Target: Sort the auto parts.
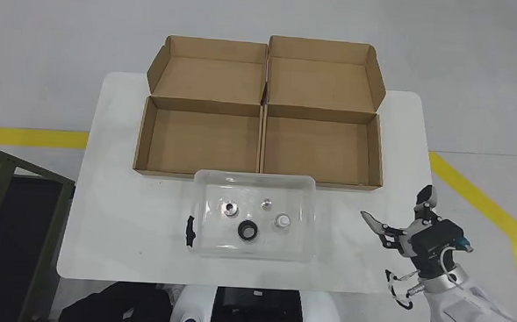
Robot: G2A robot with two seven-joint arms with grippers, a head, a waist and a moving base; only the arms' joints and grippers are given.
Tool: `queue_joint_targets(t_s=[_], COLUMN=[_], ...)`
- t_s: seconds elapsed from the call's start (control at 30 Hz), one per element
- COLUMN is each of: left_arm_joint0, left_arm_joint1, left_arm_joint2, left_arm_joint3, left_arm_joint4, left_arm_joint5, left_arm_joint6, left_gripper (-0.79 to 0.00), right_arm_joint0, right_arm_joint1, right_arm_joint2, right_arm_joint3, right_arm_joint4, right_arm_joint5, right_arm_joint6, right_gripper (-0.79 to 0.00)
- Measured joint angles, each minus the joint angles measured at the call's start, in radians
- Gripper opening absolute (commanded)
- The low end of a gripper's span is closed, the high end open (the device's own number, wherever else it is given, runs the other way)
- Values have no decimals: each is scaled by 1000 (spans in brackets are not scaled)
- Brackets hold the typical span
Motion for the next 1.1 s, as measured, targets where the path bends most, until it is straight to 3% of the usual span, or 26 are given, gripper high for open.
queue_joint_targets(t_s=[0.93,1.1], left_arm_joint0=[0,0], left_arm_joint1=[0,0], left_arm_joint2=[0,0], left_arm_joint3=[0,0], left_arm_joint4=[0,0], left_arm_joint5=[0,0], left_arm_joint6=[0,0], left_gripper=[0,0], right_arm_joint0=[0,37], right_arm_joint1=[0,6], right_arm_joint2=[0,-56], right_arm_joint3=[0,-11], right_arm_joint4=[0,-23], right_arm_joint5=[0,-61], right_arm_joint6=[0,59], right_gripper=[0,0])
